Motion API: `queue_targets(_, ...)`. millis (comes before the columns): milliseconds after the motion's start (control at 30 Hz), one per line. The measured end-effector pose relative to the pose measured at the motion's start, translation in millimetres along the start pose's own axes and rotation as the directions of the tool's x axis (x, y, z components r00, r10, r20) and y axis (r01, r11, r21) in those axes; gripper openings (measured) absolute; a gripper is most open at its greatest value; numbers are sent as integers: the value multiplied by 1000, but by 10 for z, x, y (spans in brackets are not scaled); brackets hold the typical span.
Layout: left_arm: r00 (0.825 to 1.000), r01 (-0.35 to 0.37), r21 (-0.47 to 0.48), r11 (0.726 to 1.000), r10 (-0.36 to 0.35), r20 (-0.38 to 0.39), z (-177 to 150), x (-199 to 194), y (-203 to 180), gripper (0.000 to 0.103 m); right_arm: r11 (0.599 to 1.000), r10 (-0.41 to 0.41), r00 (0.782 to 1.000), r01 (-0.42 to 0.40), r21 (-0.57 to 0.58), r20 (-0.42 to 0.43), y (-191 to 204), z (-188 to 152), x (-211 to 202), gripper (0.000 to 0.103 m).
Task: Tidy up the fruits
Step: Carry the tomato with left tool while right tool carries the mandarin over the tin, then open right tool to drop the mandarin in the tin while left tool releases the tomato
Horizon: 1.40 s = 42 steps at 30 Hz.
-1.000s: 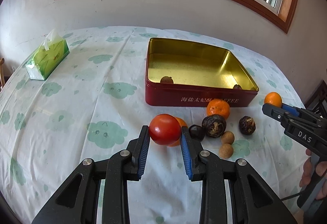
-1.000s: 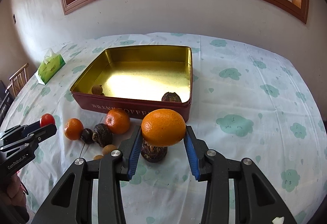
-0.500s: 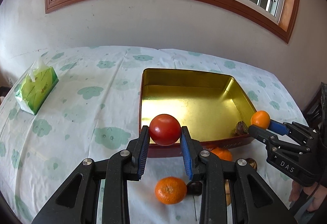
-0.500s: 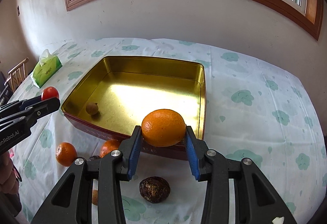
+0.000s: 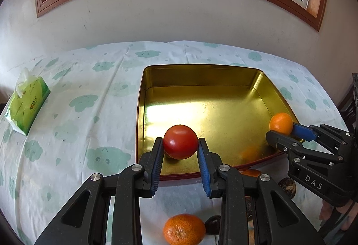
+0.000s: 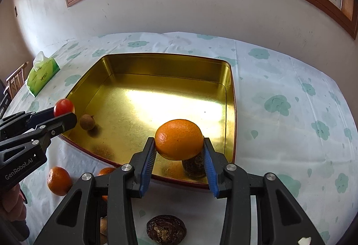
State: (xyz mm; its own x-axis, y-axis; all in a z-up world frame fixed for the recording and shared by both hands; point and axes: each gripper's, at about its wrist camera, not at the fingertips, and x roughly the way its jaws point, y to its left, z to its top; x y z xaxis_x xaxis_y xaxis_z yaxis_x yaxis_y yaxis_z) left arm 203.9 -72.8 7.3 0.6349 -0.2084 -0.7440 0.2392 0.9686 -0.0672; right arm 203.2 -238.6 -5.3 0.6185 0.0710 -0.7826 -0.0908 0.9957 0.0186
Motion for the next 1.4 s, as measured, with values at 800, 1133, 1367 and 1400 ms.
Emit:
queue_targets(800,999,-38,21,999,39,-33,-5,239,-8,31,999,14,1000,-14,36,-10,-18,-6,45,39)
queue_targets(1133,997,-66,15,998,67,-40,-10,211,-8,37,999,13,1000,-13,37,-9,-19,-19,36,41)
queue_targets(1367,997,-56,1,998,56,-43,-27,161,6,42,999,11,1000,-10,44,-9,-28,-33,2,48)
queue_targets(1400,998,-55,-1,998,55,-42,-29,148,3,42,999,15,1000,-14,52,-9,-40,-42,-11,48)
